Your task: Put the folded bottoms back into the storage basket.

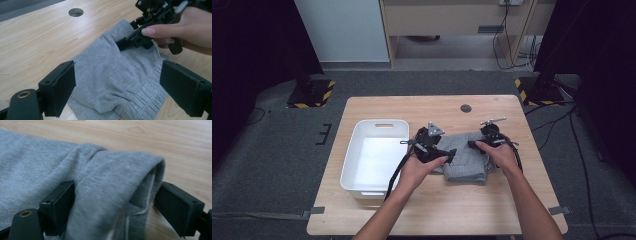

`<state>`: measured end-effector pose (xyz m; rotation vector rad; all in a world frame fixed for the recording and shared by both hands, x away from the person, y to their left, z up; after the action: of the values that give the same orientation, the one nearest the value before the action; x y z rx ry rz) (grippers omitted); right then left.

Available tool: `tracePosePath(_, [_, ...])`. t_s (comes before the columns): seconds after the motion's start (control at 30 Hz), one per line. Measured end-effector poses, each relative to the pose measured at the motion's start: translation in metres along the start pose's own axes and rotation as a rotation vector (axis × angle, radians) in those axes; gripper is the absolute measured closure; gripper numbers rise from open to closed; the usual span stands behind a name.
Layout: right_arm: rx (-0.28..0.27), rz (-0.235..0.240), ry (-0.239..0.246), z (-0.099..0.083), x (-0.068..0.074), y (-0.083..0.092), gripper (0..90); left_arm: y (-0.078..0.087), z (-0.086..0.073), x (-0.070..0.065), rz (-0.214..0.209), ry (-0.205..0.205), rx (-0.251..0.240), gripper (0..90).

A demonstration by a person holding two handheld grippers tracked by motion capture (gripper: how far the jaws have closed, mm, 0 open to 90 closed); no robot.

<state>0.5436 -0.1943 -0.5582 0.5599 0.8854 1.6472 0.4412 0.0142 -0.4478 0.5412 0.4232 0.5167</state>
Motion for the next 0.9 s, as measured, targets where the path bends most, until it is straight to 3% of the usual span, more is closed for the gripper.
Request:
tracePosePath(0.17, [-0.025,0.012,0.001,-0.002,0.006,-0.001,25.6,0.002,-0.001,0.002,0.005,0.006,0.0,12.6])
tracePosePath(0.23, [-0.03,0.027,0.026,-0.003,0.008,0.001,37.2,0.001,-0.001,0.002,0.008,0.011,-0.004,12.7])
tracePosePath(0.4, [-0.042,0.054,0.036,-0.007,0.009,0.006,52.2,-0.004,-0.002,-0.001,0.01,0.007,-0.001,12.8])
tracePosePath(0.43, [-0.055,0.056,0.058,-0.009,0.009,0.008,59.1,-0.005,-0.002,-0.001,0.013,0.005,0.0,12.9])
tracePosePath(0.5, [-0.066,0.055,0.072,-0.011,0.009,0.011,62.7,-0.011,-0.003,-0.004,0.019,0.003,0.005,13.0])
tracePosePath(0.73, [-0.062,0.051,0.095,-0.022,-0.002,0.019,65.7,-0.026,-0.006,-0.013,-0.006,0.008,0.019,13.1])
tracePosePath(0.9, [-0.052,0.026,0.121,-0.031,-0.018,0.026,65.6,-0.038,-0.011,-0.014,0.013,0.008,0.039,13.4])
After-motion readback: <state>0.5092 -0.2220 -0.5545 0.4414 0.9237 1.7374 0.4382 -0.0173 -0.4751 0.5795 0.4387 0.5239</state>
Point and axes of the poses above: each handheld gripper's, and its own axes: y roughly backward along the jaws, z roughly out of its top, x roughly to its left, the point moved 5 cm from there along -y, roughly forward along the jaws, and after that the axes turned 15 degrees about -z, right-handed, at the moved point
